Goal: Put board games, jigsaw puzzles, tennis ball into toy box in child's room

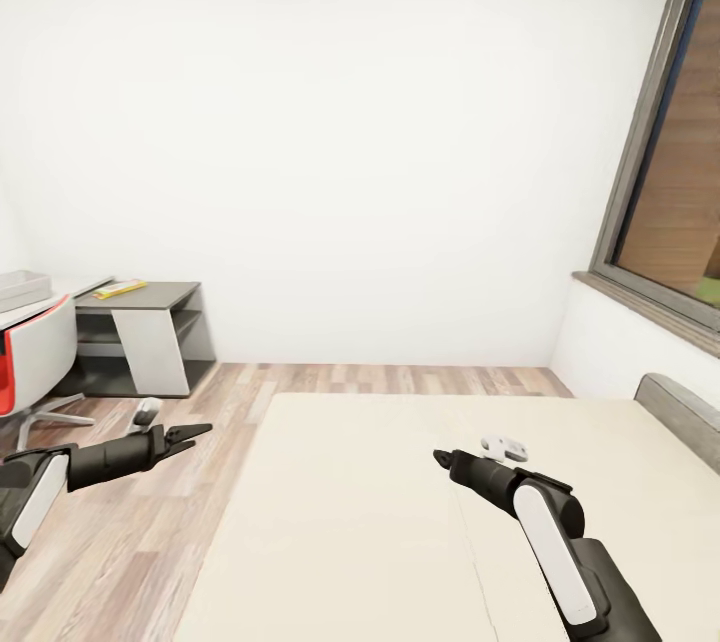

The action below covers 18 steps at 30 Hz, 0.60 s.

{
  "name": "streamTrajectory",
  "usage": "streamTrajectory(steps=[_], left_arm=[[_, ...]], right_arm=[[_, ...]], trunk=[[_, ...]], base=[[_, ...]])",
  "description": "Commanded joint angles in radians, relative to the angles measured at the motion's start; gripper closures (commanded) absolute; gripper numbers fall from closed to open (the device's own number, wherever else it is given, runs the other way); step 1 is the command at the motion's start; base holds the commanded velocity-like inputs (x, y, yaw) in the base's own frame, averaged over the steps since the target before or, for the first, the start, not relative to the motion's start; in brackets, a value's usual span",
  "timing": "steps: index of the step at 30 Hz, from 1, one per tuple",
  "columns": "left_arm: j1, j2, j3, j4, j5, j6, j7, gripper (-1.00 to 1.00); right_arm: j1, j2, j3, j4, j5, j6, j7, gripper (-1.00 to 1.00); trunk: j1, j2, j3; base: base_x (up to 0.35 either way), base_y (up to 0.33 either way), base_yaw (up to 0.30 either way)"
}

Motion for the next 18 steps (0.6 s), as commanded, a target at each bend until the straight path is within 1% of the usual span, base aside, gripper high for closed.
streamTrajectory(steps=[1,5,14,18], left_arm=[[0.000,0.000,0.001,0.000,0.001,0.005,-0.002,-1.00],[-0.001,-0.001,0.001,0.000,0.000,0.005,-0.002,-1.00],[0.000,-0.002,0.001,0.000,0.001,0.005,-0.002,-1.00],[0.000,-0.002,0.001,0.000,0.001,0.005,-0.002,-1.00]], right_arm=[[0.000,-0.001,0.002,-0.001,-0.010,0.001,-0.010,-1.00],[0.000,-0.001,0.002,-0.001,-0.010,0.001,-0.010,-1.00],[0.000,-0.001,0.002,-0.001,-0.010,0.001,-0.010,-1.00],[0.000,-0.001,0.002,-0.001,-0.010,0.001,-0.010,-1.00]], trunk=[[0.000,-0.001,-0.001],[0.000,-0.001,-0.001],[0.000,-0.001,-0.001],[0.000,-0.001,-0.001]], base=[[0.000,-0.204,0.000],[0.000,-0.104,0.000],[-0.001,-0.016,0.000],[-0.062,-0.087,0.000]])
